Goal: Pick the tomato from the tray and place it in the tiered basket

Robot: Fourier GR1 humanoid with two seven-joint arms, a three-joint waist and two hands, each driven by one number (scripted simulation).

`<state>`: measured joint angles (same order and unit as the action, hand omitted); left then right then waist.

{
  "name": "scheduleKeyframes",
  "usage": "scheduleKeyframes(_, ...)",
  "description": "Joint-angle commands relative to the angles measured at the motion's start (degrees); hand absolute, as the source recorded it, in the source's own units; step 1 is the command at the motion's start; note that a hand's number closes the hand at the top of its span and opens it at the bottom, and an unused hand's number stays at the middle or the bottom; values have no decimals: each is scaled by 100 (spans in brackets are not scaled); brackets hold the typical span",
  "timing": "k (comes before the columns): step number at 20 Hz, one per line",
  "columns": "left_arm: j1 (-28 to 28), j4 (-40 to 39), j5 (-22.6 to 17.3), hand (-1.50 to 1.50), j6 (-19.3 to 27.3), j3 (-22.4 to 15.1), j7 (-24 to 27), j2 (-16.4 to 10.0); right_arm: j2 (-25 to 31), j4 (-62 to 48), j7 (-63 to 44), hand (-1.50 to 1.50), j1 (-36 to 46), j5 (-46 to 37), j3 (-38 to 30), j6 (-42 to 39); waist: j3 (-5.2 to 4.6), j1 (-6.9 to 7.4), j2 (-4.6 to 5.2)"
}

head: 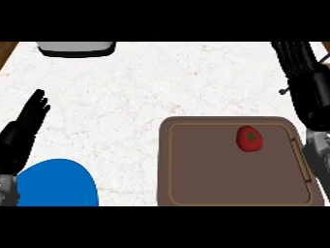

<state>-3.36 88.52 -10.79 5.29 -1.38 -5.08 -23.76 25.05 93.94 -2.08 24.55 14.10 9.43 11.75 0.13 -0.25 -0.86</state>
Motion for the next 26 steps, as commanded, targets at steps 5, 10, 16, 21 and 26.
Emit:
scheduleKeyframes(5,938,-270,600,0,738,-352,213,670,891,282,-269,150,-687,-726,-1234,946,-20,-134,47)
scheduleKeyframes(10,1185,-376,404,0,770,-292,156,825,93,-544,-855,-150,-1421,-812,-2510,3086,-2,-386,42)
scheduleKeyframes(16,1137,-643,712,0,948,-607,450,1207,-659,1812,-530,-150,-3193,-1232,-1889,3371,-22,-153,49)
scheduleKeyframes(21,1163,-481,998,0,1213,-897,261,1400,305,2154,-2237,-150,-3954,-1579,-1097,2414,-48,-164,63)
scheduleKeyframes(26,939,-570,975,0,1120,-800,269,1325,1418,2708,-3672,-150,-4292,-2215,-630,1662,-67,-85,99)
